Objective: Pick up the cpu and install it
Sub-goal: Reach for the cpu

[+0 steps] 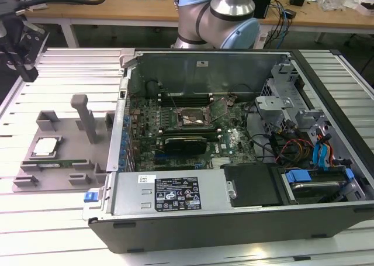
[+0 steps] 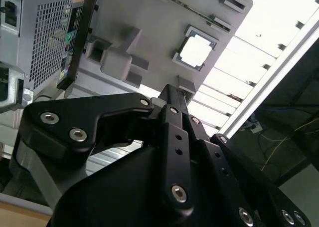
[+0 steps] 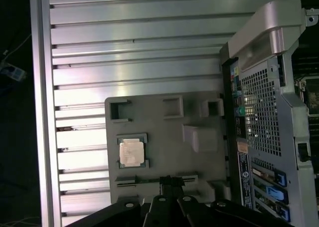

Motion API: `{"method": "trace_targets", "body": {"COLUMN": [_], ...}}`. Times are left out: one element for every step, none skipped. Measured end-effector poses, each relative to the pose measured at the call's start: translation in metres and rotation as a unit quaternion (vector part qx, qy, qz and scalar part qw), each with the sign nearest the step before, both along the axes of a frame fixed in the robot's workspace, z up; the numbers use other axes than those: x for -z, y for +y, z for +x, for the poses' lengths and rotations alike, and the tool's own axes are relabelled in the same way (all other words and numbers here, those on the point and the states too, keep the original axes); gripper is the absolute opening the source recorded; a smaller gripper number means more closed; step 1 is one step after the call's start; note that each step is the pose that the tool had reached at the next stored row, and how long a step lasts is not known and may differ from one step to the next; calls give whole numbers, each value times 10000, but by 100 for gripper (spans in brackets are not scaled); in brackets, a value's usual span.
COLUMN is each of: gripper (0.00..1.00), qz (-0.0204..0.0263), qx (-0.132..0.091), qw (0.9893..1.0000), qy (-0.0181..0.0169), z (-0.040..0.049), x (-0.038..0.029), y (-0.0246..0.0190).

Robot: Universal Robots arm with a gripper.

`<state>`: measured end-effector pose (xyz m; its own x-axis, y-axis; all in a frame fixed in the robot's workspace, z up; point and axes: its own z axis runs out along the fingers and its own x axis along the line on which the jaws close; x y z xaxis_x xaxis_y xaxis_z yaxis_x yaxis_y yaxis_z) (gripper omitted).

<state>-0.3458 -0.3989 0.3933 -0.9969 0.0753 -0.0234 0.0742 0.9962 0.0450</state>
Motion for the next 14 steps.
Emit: {"method": "trace_targets", "body": {"gripper": [11, 11, 11, 11, 11, 11, 11, 11, 11, 11, 11, 11, 11, 11], "qz": [0, 0, 0, 0, 0, 0, 0, 0, 0, 0, 0, 0, 0, 0], "qx": [0, 0, 0, 0, 0, 0, 0, 0, 0, 0, 0, 0, 0, 0], "qw": [10000, 10000, 10000, 10000, 10000, 10000, 10000, 10000, 10000, 10000, 10000, 10000, 10000, 10000], "qy": [0, 0, 0, 0, 0, 0, 0, 0, 0, 0, 0, 0, 0, 0], "z": [-16, -44, -76, -90, -104, -129, -146, -163, -178, -194, -217, -233, -245, -264], "x": [0, 0, 0, 0, 0, 0, 0, 0, 0, 0, 0, 0, 0, 0], "y": [0, 0, 0, 0, 0, 0, 0, 0, 0, 0, 0, 0, 0, 0]}}
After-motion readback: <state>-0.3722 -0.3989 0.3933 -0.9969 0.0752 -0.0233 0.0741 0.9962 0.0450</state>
